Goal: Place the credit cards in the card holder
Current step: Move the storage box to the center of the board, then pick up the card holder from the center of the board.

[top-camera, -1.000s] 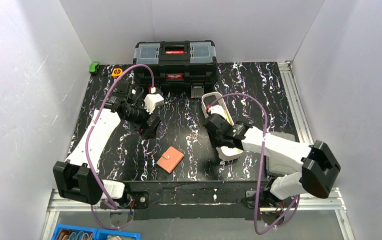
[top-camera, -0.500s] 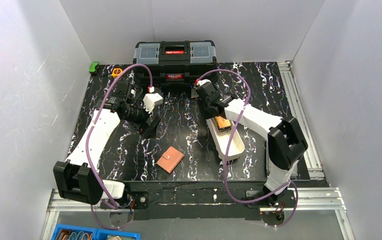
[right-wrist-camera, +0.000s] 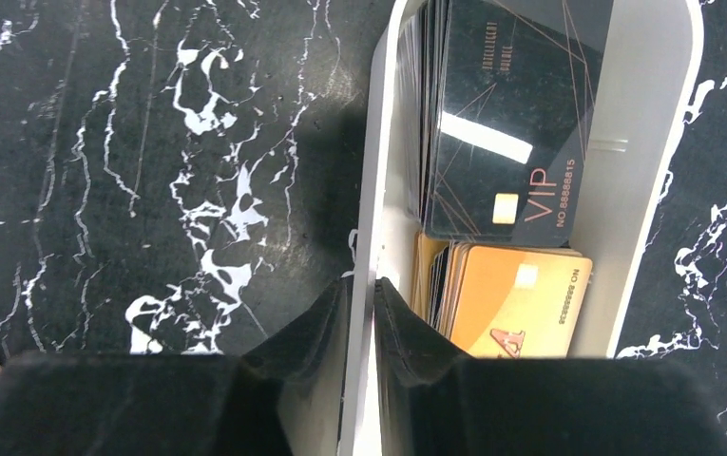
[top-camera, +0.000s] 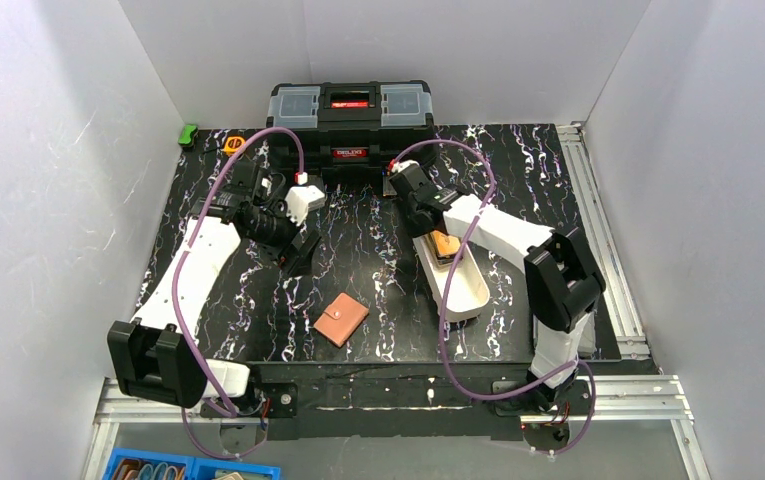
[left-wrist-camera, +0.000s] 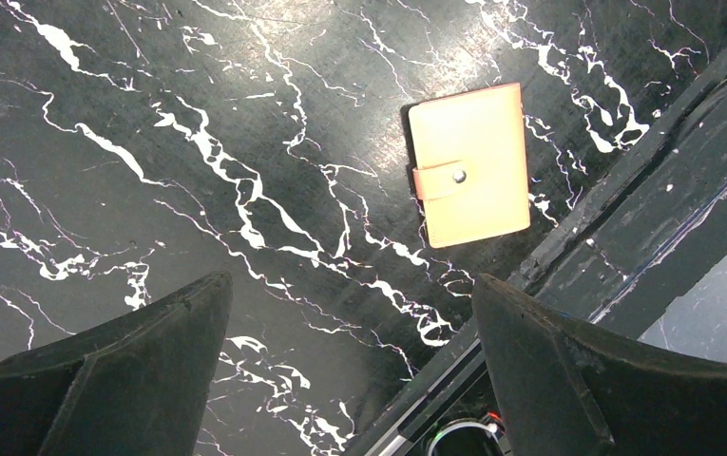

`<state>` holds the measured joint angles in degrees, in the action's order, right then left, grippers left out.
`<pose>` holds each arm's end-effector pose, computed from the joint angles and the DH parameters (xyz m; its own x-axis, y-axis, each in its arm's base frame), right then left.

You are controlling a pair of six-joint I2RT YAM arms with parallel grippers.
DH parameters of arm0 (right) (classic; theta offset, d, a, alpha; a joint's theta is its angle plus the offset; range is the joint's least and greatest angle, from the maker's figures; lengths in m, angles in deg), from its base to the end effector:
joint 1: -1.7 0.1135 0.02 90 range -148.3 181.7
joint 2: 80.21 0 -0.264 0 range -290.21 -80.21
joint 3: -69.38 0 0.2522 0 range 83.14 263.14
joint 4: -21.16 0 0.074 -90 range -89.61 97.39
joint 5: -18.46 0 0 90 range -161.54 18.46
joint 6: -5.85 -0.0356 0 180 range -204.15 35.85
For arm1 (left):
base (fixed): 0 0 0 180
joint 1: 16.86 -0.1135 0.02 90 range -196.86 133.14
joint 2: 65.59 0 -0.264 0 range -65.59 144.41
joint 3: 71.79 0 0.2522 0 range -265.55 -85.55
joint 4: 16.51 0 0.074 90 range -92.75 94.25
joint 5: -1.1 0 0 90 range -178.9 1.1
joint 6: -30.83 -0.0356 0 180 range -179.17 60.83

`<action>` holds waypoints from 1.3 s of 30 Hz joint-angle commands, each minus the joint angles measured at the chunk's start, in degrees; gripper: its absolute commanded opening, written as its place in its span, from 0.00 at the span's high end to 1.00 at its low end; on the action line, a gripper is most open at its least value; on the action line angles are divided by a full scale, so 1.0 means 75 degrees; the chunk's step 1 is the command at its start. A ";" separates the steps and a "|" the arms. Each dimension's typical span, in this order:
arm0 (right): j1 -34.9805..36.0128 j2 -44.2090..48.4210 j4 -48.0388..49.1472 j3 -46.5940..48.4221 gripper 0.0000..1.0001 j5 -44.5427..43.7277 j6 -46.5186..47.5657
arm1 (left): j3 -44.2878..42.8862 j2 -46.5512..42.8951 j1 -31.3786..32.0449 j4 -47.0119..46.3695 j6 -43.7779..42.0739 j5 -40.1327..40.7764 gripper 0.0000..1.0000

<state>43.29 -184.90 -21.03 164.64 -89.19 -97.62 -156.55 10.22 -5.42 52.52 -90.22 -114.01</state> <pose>0.3084 0.2593 0.2429 -0.6847 -0.3109 -0.6592 -0.3417 0.9358 -0.0865 0.2493 -0.0659 0.3166 -0.5281 0.5834 -0.6170 0.7698 0.6357 -0.0578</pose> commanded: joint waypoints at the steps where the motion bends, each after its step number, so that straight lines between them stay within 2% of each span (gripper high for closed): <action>1: -0.0025 -0.0317 0.0087 0.0261 0.79 0.0170 0.0092 | -0.0300 -0.0038 -0.0084 0.0117 -0.0029 0.0007 0.02; 5: -0.0025 -0.0407 0.0113 0.0289 0.99 0.0231 0.0232 | -0.0267 -0.0086 -0.0141 0.0060 -0.0046 0.0040 0.02; 9: -0.0014 -0.0551 0.0029 0.0496 0.99 0.0557 0.0642 | -0.0252 -0.0112 -0.0214 0.0057 -0.0055 0.0054 0.02; 11: -0.0018 -0.0524 0.0113 0.0491 0.99 0.1075 0.0981 | -0.0233 -0.0122 -0.0244 0.0025 -0.0067 0.0065 0.02; 13: 0.0021 -0.0363 0.0556 0.0273 0.99 0.1776 0.1396 | -0.0223 -0.0134 -0.0297 -0.0005 -0.0093 0.0082 0.02; 18: 0.0407 0.0227 0.1835 -0.0616 0.99 0.2224 0.2795 | -0.0202 -0.0124 -0.0426 -0.0032 -0.0097 0.0084 0.02; 24: 0.0733 -0.0090 0.1365 -0.0153 0.99 0.2646 0.3677 | -0.0119 -0.0138 -0.0631 -0.0070 -0.0137 0.0040 0.02; 27: 0.0891 -0.0086 0.1715 -0.0310 0.99 0.2419 0.4102 | -0.0068 -0.0125 -0.0772 -0.0049 -0.0188 0.0008 0.02; 32: 0.0907 -0.0183 0.1525 0.0121 0.99 0.1712 0.4100 | 0.0183 -0.0146 -0.0934 -0.0180 -0.0294 0.0028 0.02; 33: 0.0912 -0.0136 0.1422 0.0247 0.98 0.1623 0.3999 | 0.0237 -0.0157 -0.0938 -0.0190 -0.0348 0.0029 0.02; 39: 0.1228 0.0870 0.1079 0.0308 0.67 0.0868 0.3373 | 0.0436 -0.0194 -0.0940 -0.0101 -0.0556 -0.0125 0.02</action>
<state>50.76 -185.69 -14.80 163.74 -77.41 -70.98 -154.30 10.24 -12.24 50.40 -92.62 -113.33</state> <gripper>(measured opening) 0.247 0.982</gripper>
